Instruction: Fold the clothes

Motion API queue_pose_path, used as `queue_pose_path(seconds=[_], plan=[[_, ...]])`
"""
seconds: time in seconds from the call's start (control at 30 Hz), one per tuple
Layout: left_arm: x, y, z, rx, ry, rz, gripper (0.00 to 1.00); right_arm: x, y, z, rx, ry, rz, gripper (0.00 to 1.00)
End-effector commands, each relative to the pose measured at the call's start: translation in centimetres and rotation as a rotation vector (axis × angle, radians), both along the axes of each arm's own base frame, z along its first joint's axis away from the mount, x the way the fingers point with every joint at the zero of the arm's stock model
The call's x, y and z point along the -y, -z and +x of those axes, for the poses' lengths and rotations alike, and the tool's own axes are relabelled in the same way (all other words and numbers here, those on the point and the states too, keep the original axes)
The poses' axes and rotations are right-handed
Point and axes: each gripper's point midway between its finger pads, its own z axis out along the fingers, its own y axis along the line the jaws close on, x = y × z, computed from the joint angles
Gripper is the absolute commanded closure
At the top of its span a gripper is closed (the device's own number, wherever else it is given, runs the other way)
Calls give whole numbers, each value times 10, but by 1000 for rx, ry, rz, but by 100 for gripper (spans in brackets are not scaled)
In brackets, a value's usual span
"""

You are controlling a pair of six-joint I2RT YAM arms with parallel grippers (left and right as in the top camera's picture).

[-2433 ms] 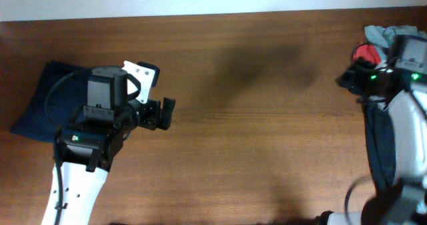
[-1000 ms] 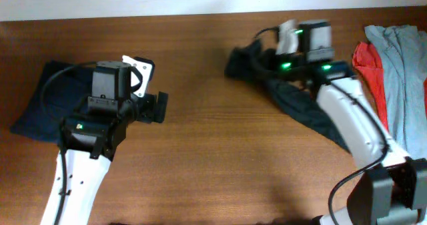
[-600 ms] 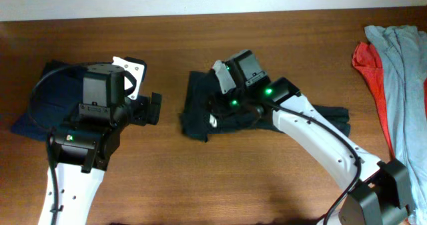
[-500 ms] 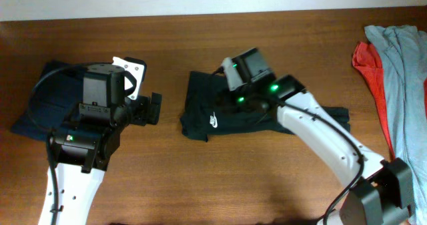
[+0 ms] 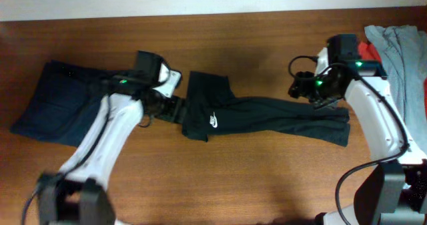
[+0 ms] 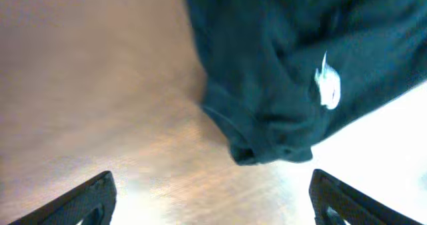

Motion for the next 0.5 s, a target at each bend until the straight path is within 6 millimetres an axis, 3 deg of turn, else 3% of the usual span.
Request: queue_pose_path(seconds=[0.0, 0.17, 0.37, 0.43, 0.47], plan=[[26, 34, -20, -145, 86, -12, 16, 16, -3, -6, -9, 30, 5, 21], [46, 59, -39, -223, 182, 33, 26, 31, 1, -11, -31, 70, -14, 18], [41, 82, -19, -148, 196, 168, 31, 31, 2, -14, -39, 56, -18, 18], [37, 89, -14, -136, 190, 203, 43, 31, 2, -14, -39, 56, -19, 18], [30, 94, -11, -134, 181, 241, 65, 34, 2, -14, -41, 60, -32, 16]])
